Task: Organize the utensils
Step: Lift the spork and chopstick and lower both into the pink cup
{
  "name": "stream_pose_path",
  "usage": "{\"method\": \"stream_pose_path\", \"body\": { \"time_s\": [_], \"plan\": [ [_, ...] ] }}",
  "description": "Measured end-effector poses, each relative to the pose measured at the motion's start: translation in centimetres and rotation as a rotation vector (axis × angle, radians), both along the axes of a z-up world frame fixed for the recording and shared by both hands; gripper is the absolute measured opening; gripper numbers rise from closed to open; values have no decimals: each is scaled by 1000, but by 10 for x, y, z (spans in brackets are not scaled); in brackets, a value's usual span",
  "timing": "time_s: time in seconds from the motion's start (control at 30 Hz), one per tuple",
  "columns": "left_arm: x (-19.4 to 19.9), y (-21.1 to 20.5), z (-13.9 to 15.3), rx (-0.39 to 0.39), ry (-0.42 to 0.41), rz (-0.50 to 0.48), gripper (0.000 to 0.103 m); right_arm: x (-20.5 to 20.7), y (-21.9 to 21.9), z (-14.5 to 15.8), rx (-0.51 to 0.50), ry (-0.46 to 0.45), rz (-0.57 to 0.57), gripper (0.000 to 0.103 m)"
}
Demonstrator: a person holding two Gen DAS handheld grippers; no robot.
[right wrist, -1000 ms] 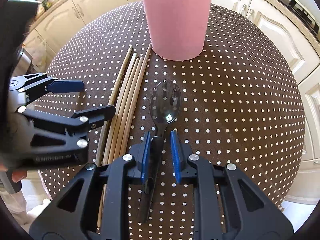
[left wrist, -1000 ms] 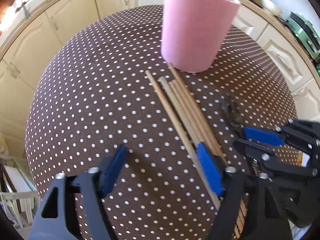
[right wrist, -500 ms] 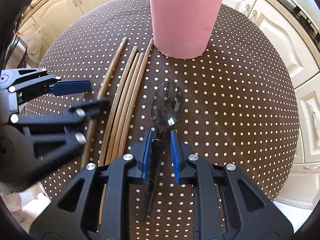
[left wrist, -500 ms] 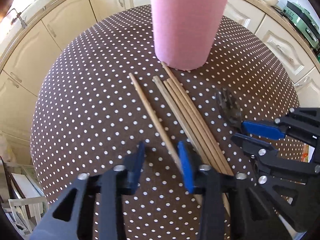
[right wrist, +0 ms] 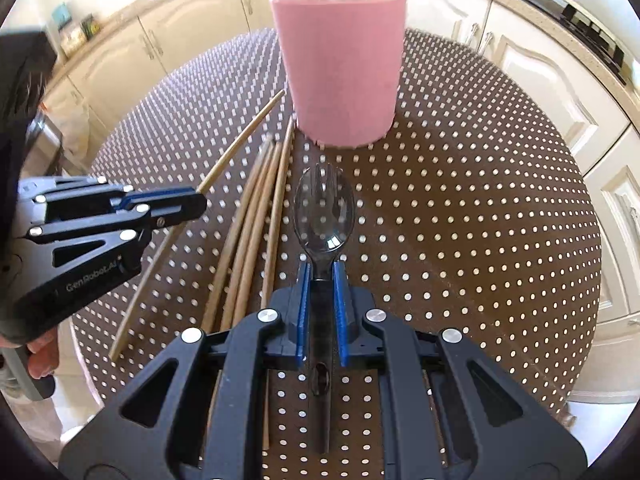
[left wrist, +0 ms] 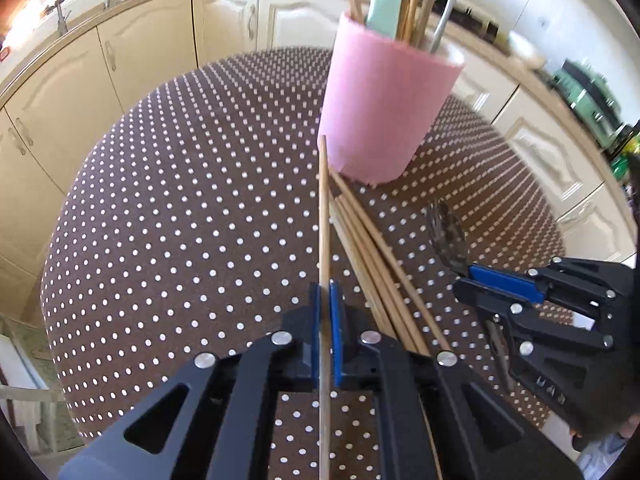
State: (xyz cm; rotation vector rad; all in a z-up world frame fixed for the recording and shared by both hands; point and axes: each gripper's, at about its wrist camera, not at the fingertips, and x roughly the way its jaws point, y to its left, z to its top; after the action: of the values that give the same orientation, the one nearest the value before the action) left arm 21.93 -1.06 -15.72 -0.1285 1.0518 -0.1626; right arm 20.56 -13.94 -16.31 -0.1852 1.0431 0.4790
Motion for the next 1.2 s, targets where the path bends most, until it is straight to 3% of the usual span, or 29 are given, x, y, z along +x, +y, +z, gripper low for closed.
{"method": "stream_pose_path", "body": {
  "time_s": [0.4, 0.5, 0.63, 0.83, 1.2],
  "plan": [
    [-43, 26, 74, -134, -381, -21, 5, -25, -35, 67, 303, -263, -34, 12],
    [-44, 19, 91, -147, -511, -38, 5, -27, -39, 83, 353, -356, -50, 12],
    [-41, 14, 117, -228, -699, -48, 5, -27, -40, 102, 414, -505, -92, 12],
    [-27, -3, 141, -244, -942, -25, 5, -9, -34, 122, 492, -659, -138, 12],
    [27, -18, 141, -248, -1075, 43, 5, 33, -27, 127, 551, -817, -216, 12]
  ]
}}
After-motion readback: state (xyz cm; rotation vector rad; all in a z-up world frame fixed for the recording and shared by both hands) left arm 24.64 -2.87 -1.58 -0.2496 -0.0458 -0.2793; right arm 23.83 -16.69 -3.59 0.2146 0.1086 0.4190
